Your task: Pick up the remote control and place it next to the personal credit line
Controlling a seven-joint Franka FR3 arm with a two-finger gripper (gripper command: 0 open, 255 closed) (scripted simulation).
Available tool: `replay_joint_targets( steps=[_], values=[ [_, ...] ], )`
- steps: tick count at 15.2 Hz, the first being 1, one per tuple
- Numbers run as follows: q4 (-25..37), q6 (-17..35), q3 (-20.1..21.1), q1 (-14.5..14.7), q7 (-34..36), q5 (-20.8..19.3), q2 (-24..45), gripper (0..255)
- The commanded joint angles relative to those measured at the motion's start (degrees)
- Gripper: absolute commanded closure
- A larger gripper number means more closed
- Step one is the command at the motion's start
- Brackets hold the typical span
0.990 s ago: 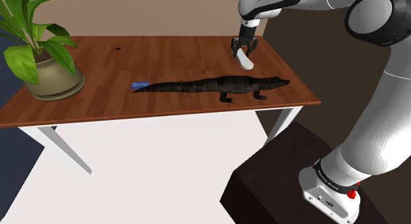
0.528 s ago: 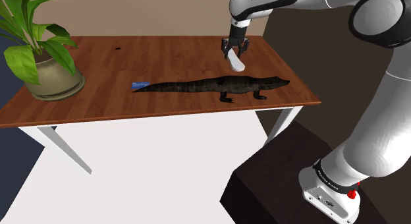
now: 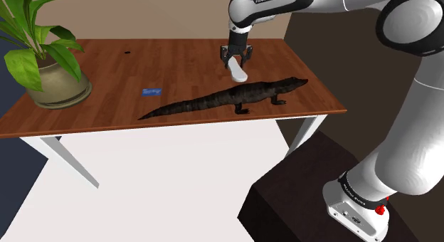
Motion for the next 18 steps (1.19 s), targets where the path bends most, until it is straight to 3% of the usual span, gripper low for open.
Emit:
replay_joint_targets(
  steps=[1,11,18],
  values=[
    [1.35,-0.42,0.77,1.65,2.45,-0.27,1.03,255],
    [11.78,-3.87,3.87,10.28,14.3,-2.24,7.93,255],
    [26.88,-9.51,5.21,17.36,22.06,-4.03,17.39,255]
  ],
)
